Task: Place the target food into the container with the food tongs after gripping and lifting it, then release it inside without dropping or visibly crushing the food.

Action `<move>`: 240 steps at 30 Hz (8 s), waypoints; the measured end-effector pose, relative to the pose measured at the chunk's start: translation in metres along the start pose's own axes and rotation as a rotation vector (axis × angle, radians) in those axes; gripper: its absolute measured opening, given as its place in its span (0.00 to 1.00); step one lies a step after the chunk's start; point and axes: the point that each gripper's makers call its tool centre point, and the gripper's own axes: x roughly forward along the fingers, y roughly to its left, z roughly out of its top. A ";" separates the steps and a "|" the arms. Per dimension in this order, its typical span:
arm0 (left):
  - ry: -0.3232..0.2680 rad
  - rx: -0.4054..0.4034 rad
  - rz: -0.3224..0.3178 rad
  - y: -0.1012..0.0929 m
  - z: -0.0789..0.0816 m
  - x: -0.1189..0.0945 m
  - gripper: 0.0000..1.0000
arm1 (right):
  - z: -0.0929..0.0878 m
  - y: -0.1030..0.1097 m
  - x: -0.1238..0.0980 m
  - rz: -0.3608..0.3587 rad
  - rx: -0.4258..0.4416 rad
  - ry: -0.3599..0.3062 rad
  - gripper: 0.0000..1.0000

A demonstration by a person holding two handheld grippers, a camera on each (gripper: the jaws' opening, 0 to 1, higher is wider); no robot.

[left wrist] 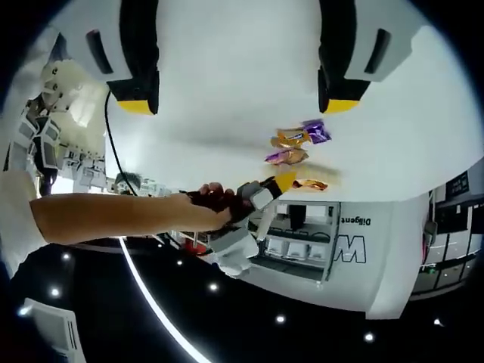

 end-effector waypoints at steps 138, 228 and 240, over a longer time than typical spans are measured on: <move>-0.032 0.035 0.004 -0.005 0.003 -0.002 0.95 | 0.066 -0.033 -0.067 0.086 -0.114 -0.141 0.17; -0.005 0.040 0.007 -0.004 -0.002 -0.001 0.85 | -0.011 0.000 -0.029 0.141 -0.135 0.000 0.20; -0.001 0.044 0.005 -0.004 -0.003 -0.001 0.84 | -0.012 0.023 -0.017 0.193 -0.165 -0.001 0.22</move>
